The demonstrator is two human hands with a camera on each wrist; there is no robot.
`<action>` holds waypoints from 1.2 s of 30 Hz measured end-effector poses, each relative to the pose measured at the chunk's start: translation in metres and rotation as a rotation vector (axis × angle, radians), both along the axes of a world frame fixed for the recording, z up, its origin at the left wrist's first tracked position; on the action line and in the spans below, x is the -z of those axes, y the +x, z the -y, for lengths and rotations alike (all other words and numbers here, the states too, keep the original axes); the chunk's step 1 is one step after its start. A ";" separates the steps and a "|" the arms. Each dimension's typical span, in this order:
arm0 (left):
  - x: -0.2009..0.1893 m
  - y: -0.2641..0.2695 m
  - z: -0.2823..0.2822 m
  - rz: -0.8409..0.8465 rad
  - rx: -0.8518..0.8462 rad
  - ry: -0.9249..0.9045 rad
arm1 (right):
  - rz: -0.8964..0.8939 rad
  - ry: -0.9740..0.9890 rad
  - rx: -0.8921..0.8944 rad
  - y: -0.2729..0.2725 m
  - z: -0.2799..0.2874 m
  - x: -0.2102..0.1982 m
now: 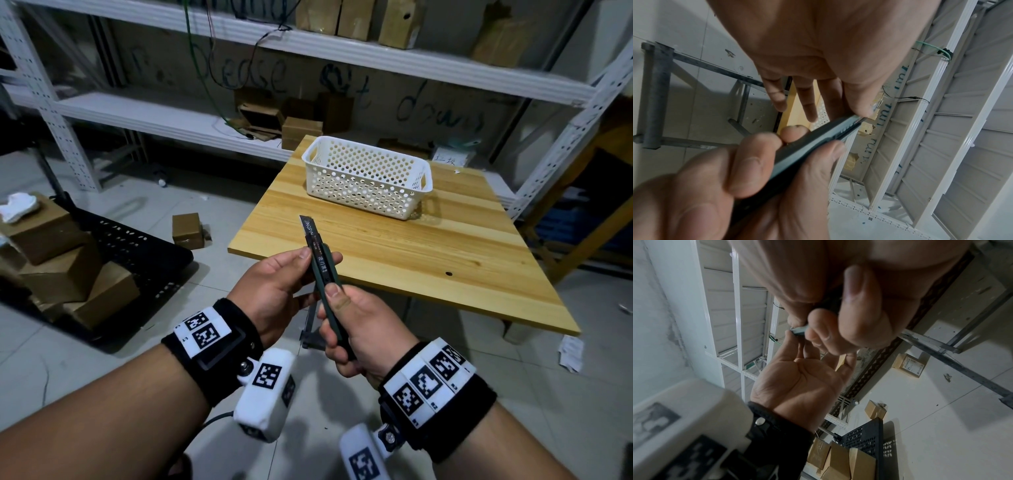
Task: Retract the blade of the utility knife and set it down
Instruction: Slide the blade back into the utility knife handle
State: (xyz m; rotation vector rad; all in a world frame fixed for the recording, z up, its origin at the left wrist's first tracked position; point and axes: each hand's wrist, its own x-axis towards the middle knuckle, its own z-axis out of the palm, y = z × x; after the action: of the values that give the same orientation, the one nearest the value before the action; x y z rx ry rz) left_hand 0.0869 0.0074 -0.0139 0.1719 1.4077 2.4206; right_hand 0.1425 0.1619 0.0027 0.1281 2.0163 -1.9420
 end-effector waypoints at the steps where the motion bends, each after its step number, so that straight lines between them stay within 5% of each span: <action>1: 0.000 0.000 0.000 0.002 0.002 0.004 | -0.001 -0.003 0.000 0.000 0.000 0.000; 36: -0.009 0.001 0.005 0.055 0.045 0.036 | -0.029 -0.049 -0.020 0.001 0.002 0.000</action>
State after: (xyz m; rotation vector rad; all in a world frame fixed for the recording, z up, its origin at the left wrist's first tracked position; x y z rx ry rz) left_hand 0.0876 0.0022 -0.0052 0.1430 1.3237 2.3962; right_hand 0.1431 0.1602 0.0022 0.0676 1.9791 -1.9903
